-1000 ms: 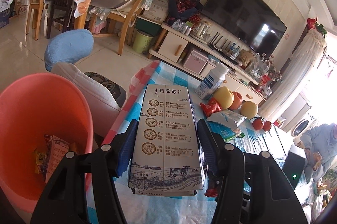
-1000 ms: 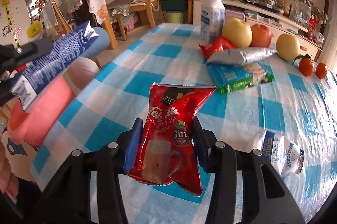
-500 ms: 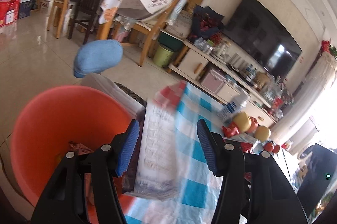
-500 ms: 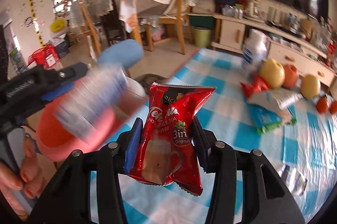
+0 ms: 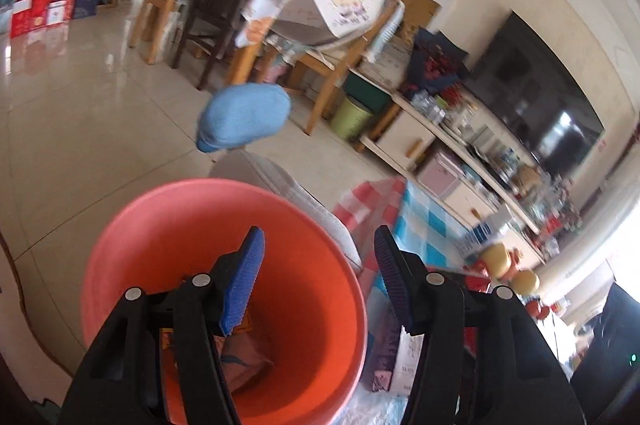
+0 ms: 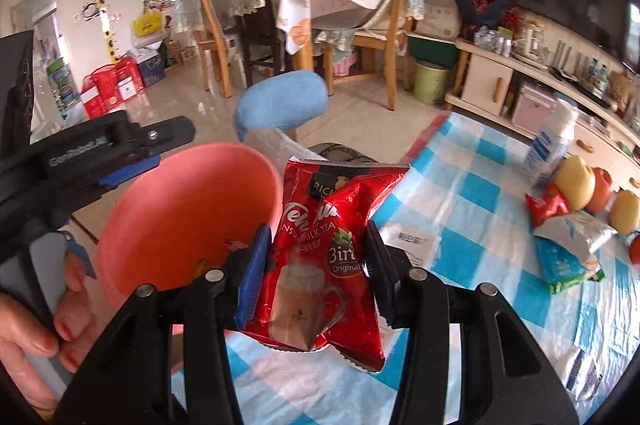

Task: Collect trash
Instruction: 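Carry the milk carton and red bag to the pink bucket while both tools release them inside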

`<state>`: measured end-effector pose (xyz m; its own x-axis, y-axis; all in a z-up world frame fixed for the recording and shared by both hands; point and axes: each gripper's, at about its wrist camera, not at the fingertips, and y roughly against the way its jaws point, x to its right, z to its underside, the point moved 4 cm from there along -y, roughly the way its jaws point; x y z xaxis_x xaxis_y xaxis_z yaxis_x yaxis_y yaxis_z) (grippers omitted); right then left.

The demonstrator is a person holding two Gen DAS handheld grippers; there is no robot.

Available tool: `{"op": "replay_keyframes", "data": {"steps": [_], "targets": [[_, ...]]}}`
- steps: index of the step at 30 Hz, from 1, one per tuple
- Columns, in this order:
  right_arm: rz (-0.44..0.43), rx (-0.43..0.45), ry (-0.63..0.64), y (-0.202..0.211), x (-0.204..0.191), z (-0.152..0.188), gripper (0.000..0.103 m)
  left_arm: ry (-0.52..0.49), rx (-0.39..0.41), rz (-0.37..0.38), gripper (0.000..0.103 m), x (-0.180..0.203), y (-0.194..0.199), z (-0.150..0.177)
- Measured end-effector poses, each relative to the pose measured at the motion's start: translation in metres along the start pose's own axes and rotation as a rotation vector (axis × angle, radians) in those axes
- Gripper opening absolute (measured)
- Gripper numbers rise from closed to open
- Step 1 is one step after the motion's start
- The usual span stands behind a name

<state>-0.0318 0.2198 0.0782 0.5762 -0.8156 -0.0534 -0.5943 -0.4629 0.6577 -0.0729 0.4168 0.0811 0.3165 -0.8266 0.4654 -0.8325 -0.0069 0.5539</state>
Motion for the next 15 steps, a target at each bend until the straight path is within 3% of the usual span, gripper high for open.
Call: {"op": "replay_keyframes", "data": {"steps": [5, 8, 11, 15], "targets": [[0.085, 0.0, -0.076, 0.017, 0.048, 0.02, 0.048, -0.128, -0.098, 0.124, 0.058, 0.041, -0.015, 0.022], [0.133, 0.01, -0.139, 0.032, 0.082, 0.034, 0.048, -0.25, -0.137, 0.16, 0.072, 0.076, -0.022, 0.039], [0.163, 0.025, -0.197, 0.047, 0.112, 0.049, 0.048, -0.342, -0.208, 0.15, 0.073, 0.105, -0.036, 0.066], [0.17, 0.037, -0.253, 0.061, 0.138, 0.069, 0.048, -0.468, -0.298, 0.042, 0.073, 0.129, -0.064, 0.102]]}}
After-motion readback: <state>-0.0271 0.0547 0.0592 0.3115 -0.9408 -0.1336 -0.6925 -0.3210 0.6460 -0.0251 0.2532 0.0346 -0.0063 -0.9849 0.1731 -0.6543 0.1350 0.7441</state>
